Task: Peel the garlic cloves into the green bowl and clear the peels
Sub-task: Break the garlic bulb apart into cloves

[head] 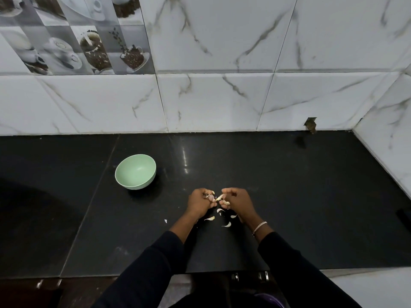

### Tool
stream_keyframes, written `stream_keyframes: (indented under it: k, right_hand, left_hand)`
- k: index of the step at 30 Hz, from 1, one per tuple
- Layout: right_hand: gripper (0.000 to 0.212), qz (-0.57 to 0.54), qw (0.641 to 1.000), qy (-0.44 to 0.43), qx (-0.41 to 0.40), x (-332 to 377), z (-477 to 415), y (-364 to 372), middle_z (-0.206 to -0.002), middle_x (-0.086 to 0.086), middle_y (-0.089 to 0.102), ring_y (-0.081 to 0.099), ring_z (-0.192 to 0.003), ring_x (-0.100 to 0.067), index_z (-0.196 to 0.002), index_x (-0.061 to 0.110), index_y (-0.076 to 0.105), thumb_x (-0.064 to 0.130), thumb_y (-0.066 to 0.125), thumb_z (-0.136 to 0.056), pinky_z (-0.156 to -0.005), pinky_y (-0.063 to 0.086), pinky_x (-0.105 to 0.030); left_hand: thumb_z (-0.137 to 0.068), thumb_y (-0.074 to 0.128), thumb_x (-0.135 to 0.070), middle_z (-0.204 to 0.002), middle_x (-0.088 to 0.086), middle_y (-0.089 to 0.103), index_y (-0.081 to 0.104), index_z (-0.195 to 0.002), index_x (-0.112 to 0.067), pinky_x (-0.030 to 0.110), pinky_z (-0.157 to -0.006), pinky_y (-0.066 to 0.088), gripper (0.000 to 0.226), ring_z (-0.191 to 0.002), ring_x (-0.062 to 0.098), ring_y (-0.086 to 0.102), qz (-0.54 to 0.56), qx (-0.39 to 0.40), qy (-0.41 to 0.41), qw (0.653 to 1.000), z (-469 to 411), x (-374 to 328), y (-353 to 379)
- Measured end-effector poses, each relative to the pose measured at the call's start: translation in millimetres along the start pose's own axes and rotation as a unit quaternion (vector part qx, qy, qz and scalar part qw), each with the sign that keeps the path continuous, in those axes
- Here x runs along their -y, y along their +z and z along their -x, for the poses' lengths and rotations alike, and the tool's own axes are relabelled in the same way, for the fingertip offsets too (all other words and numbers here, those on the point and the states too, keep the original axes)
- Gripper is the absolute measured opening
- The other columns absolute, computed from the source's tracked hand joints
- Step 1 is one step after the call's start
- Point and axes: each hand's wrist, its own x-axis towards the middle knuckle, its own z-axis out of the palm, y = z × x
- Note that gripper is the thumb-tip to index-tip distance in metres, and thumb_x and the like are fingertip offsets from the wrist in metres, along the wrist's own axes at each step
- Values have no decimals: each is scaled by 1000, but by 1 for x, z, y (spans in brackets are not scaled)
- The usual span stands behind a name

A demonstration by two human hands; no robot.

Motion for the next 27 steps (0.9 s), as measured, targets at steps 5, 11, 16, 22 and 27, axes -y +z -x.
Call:
stream_keyframes:
  k: [5, 11, 16, 22, 27]
  right_hand:
    - [18, 74, 997, -20, 20, 1, 0, 3, -88, -15, 74, 70, -71, -16, -102, 3, 72, 0, 59, -90, -62, 57, -27]
    - [14, 117, 990, -49, 54, 5, 6, 6, -74, -7, 71, 64, -65, -11, -102, 8, 74, 13, 70, -90, -54, 51, -19]
    - [14, 139, 988, -48, 44, 5, 4, 6, -79, -7, 77, 66, -65, -9, -99, 11, 77, 13, 71, -86, -55, 51, -20]
    - [5, 167, 984, -44, 51, 6, 3, 5, -66, -9, 72, 61, -55, -7, -82, 12, 79, 15, 77, -78, -51, 48, -21]
    - [22, 143, 988, -17, 49, 5, 2, 6, -60, -7, 65, 55, -55, -13, -75, -3, 73, 18, 75, -79, -49, 43, -24]
  left_hand:
    - [-94, 59, 9, -82, 19, 72, 63, -95, 8, 18, -53, 56, 5, -59, 14, 73, 14, -9, -5, 1000, 7, -5, 1]
    - [-90, 68, 4, -72, 16, 75, 73, -83, 0, 22, -57, 58, 10, -59, 19, 73, 46, 4, 6, 999, 11, -7, -1]
    - [-91, 69, -3, -66, 7, 74, 77, -86, 2, 14, -53, 51, 10, -53, 10, 71, -17, -22, 32, 999, 13, -7, -2]
    - [-89, 60, 7, -69, 11, 75, 76, -82, 2, 19, -54, 55, 18, -59, 20, 74, -67, -28, 35, 997, 12, -10, -2]
    - [-89, 53, 9, -59, 7, 71, 76, -79, 4, 14, -48, 49, 25, -48, 8, 67, -108, 1, 74, 991, 16, -12, -2]
